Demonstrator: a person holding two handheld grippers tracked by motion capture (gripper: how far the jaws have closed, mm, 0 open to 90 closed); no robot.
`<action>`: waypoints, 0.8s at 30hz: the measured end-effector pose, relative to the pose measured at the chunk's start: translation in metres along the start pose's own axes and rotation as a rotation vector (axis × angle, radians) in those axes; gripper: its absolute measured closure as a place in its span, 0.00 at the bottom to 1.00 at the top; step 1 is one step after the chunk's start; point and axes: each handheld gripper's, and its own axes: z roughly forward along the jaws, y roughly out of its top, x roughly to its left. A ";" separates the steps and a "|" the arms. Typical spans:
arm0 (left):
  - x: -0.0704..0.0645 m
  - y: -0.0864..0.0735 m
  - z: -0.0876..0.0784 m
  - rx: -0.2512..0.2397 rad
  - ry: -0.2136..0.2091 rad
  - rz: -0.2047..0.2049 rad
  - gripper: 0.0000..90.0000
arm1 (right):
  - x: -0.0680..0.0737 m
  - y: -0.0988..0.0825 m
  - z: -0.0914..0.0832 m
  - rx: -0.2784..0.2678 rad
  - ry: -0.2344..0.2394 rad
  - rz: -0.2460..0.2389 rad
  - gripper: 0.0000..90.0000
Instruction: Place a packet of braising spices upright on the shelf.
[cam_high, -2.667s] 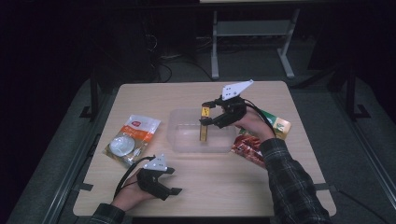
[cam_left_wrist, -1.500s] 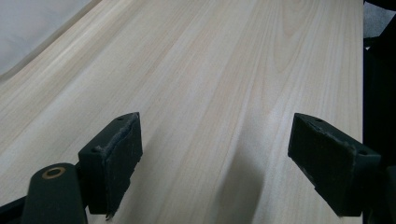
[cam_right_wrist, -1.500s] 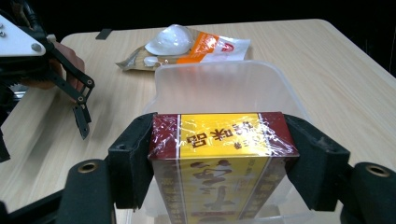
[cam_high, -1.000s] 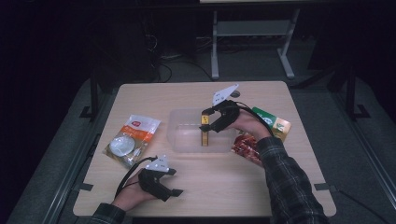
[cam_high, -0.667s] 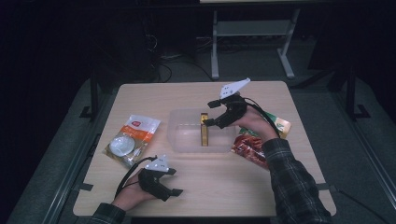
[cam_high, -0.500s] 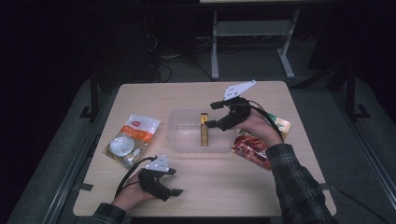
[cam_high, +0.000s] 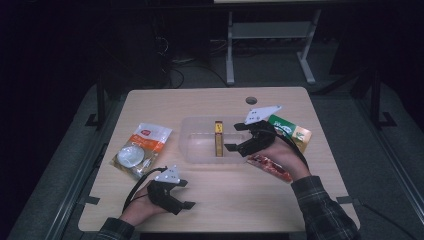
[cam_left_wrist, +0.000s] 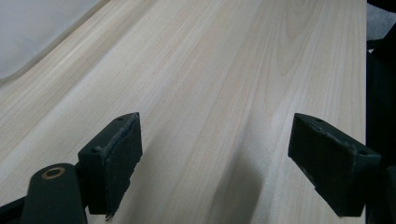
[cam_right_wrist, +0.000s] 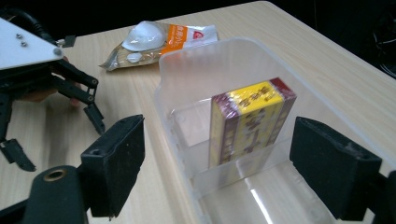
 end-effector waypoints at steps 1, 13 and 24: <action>0.000 0.000 0.000 -0.008 -0.002 -0.010 0.19 | 0.003 -0.003 -0.001 -0.007 -0.005 0.003 0.20; 0.002 -0.001 -0.003 -0.008 0.007 -0.008 0.17 | 0.033 -0.037 -0.015 -0.010 -0.061 0.049 0.21; -0.002 -0.002 -0.006 -0.010 0.025 -0.002 0.17 | 0.028 -0.072 -0.042 0.009 -0.134 0.093 0.25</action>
